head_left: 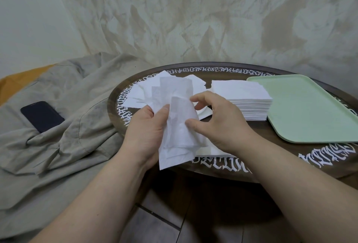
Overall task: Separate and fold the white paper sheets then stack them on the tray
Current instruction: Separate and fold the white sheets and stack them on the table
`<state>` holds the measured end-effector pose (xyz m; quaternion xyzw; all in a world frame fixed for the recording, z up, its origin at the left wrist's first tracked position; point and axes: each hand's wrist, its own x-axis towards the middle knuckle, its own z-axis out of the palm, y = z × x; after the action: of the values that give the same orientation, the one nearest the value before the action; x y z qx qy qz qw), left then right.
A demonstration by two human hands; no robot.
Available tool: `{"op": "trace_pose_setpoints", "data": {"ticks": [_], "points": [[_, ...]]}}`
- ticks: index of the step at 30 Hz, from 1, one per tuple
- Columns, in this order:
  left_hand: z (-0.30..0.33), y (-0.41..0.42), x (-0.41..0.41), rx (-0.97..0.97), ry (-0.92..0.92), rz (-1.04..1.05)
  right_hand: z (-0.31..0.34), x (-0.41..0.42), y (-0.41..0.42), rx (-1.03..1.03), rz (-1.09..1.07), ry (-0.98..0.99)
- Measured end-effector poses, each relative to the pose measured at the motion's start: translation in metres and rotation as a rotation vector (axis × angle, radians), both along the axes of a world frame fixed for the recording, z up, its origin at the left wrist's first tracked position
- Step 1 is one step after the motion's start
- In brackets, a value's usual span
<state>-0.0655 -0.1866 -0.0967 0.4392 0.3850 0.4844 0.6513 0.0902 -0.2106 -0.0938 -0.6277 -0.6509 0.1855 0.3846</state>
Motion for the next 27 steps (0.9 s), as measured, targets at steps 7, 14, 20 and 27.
{"op": "trace_pose_setpoints", "data": {"ticks": [7,14,20,27], "points": [[0.002,-0.003,-0.001,-0.030,-0.093,-0.048,-0.003,-0.002,0.002,-0.221,-0.017,0.247],[0.003,-0.002,-0.003,-0.020,-0.062,-0.008,-0.003,-0.001,0.003,-0.049,-0.026,-0.002],[0.001,-0.003,-0.003,0.048,0.007,-0.025,-0.005,-0.011,0.008,0.351,-0.127,-0.168],[0.002,-0.001,-0.005,0.040,0.004,0.002,-0.004,-0.014,0.010,0.560,-0.177,-0.242]]}}
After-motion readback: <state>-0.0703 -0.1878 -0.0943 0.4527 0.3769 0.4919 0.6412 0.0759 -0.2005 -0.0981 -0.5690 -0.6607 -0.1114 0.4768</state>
